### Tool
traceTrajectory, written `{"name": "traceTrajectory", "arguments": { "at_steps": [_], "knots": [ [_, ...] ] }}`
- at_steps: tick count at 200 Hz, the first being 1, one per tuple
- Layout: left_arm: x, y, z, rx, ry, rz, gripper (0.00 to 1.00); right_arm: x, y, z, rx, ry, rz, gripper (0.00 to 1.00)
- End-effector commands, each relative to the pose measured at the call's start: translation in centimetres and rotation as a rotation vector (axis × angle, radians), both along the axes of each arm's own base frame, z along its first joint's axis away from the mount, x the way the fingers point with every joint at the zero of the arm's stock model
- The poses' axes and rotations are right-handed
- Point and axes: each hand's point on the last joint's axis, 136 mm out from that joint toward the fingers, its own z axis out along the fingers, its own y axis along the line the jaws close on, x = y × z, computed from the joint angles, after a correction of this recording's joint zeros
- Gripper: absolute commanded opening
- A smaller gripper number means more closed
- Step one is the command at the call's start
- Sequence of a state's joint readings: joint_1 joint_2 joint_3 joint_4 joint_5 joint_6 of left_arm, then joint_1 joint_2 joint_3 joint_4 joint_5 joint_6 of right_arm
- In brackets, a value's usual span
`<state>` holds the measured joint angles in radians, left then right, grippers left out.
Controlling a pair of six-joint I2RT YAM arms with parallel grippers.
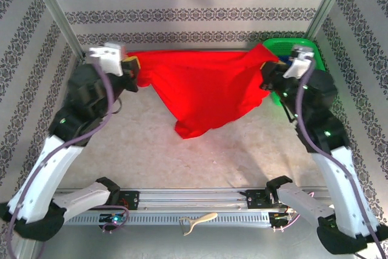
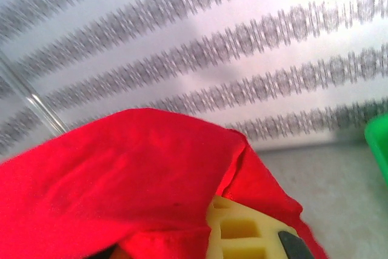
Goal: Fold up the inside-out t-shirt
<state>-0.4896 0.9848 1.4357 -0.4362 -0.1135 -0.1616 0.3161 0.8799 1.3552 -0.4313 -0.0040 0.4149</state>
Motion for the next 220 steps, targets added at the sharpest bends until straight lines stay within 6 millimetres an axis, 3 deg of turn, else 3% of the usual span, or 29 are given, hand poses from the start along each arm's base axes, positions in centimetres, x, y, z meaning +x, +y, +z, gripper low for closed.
{"name": "traceTrajectory", "arguments": {
  "at_steps": [1,13,25,45,60,84,103,131,134,136,141,144,146,151,158,174,195,220],
  "knots": [
    [-1.1,1.4,-0.1,-0.045,0.056,0.039,0.0,-2.3,-1.2,2.9,0.004,-0.047,-0.023,0.0],
    [-0.6,1.6,0.1,-0.019,0.069,0.062,0.0,-2.1,-1.2,3.5,-0.005,-0.053,-0.023,0.0],
    [0.7,1.4,-0.7,0.01,0.103,0.076,0.0,-1.0,-0.9,2.9,-0.021,-0.029,-0.023,0.0],
    [3.8,1.6,-3.3,0.024,0.171,0.111,0.0,1.8,-0.2,0.7,-0.046,0.028,-0.033,0.0],
    [7.4,2.7,-6.5,0.001,0.247,0.155,0.0,4.6,0.3,-1.1,-0.073,0.067,-0.051,0.0],
    [13.9,5.3,-12.4,-0.078,0.377,0.226,0.0,11.0,1.2,-4.9,-0.147,0.161,-0.092,0.0],
    [19.1,6.3,-16.7,-0.108,0.459,0.248,0.0,16.6,1.8,-8.5,-0.177,0.247,-0.117,0.0],
    [25.6,6.9,-20.9,-0.086,0.524,0.272,0.0,24.3,2.3,-12.6,-0.201,0.338,-0.134,0.0],
    [26.1,6.9,-21.1,-0.087,0.529,0.271,0.05,25.1,2.5,-12.9,-0.202,0.346,-0.132,0.0],
    [26.5,6.8,-21.0,-0.09,0.526,0.268,0.06,25.5,2.5,-13.2,-0.205,0.353,-0.133,0.04],
    [27.2,6.6,-21.6,-0.092,0.539,0.257,0.25,26.5,2.7,-13.7,-0.212,0.368,-0.125,0.28],
    [27.5,6.5,-21.8,-0.093,0.546,0.252,0.36,26.8,2.8,-13.7,-0.213,0.369,-0.124,0.35],
    [27.7,6.4,-21.9,-0.093,0.551,0.248,0.44,27.2,2.9,-13.9,-0.219,0.378,-0.121,0.52],
    [27.9,6.2,-22.2,-0.093,0.562,0.238,0.6,27.6,2.9,-14.4,-0.226,0.397,-0.127,0.63],
    [28.1,6.0,-22.6,-0.09,0.583,0.224,0.75,27.9,3.1,-14.7,-0.235,0.418,-0.124,0.72],
    [26.8,5.5,-23.4,-0.085,0.628,0.2,1.0,26.6,3.9,-15.2,-0.254,0.447,-0.099,0.75],
    [23.1,5.5,-23.9,-0.094,0.646,0.195,1.0,22.4,4.5,-17.6,-0.26,0.485,-0.079,0.75],
    [16.6,4.5,-26.5,-0.148,0.725,0.175,1.0,15.9,3.2,-24.4,-0.221,0.599,-0.089,0.77]
  ]
}}
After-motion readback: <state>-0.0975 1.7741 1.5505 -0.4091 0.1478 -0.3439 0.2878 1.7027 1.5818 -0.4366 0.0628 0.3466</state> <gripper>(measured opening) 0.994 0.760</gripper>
